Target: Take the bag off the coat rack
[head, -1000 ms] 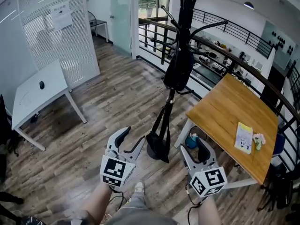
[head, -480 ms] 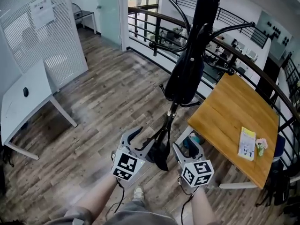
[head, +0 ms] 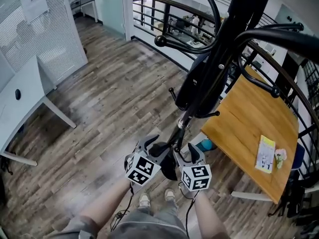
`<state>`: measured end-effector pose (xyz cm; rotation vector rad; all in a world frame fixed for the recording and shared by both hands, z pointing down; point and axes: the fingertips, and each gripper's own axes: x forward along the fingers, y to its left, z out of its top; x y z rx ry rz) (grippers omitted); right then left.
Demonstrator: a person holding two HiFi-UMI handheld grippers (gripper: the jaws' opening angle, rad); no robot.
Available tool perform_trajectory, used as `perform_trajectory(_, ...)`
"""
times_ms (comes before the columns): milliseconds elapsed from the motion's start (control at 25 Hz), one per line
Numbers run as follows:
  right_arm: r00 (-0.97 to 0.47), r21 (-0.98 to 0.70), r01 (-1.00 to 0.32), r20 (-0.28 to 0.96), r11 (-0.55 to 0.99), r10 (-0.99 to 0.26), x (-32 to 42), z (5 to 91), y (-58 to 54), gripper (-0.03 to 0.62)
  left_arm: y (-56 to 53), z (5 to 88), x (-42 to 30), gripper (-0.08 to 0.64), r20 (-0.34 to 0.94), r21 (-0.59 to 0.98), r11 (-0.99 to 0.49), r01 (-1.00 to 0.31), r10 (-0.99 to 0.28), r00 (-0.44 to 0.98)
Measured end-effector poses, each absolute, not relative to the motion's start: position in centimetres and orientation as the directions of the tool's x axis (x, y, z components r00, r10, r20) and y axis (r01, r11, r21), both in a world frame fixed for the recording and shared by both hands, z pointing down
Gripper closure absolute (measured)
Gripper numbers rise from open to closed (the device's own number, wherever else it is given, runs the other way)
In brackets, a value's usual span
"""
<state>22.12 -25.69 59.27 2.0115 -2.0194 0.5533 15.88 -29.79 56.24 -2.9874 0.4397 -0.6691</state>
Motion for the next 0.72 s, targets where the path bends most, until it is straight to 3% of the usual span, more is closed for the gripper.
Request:
perform_trajectory(200,-0.043,-0.076,-0.997,0.469,0.009,-0.882,23.3,63.2,-27.4,0.328,-30.9,60.0,18.7,0.32,0.446,-0.08,-0.964,-0.255,-0.263,0.855)
perform_trajectory(360,-0.053,-0.031,-0.999,0.495,0.043,-0.867,23.8,65.3,-28.6,0.328,-30.9,61.2,20.6,0.372,0.434,-0.064,-0.967,-0.245,-0.248,0.866)
perform_trajectory(440,-0.064,0.005,-0.997,0.499,0.077,-0.864,23.4,65.7,-29.1,0.376,-30.6,61.2,21.2,0.424,0.422,-0.084,-0.968,-0.236,-0.249,0.871)
perform_trajectory(480,-0.068,0.022,-0.996,0.495,0.091,-0.866,23.1,65.7,-29.3,0.444,-30.5,61.1,21.3,0.502,0.414,-0.098,-0.967,-0.235,-0.255,0.874)
perform_trajectory(520,-0.069,0.039,-0.994,0.486,0.101,-0.871,22.9,65.6,-29.4,0.461,-30.4,61.0,21.4,0.538,0.405,-0.112,-0.965,-0.238,-0.262,0.876)
perform_trajectory(640,-0.06,0.053,-0.994,0.455,0.094,-0.888,23.0,65.0,-29.5,0.523,-31.0,60.8,21.0,0.541,0.392,-0.123,-0.951,-0.284,-0.31,0.866)
perform_trajectory(720,-0.054,0.011,-0.998,0.437,0.065,-0.898,23.8,64.4,-29.1,0.526,-32.0,60.7,20.1,0.543,0.404,-0.105,-0.936,-0.336,-0.349,0.846)
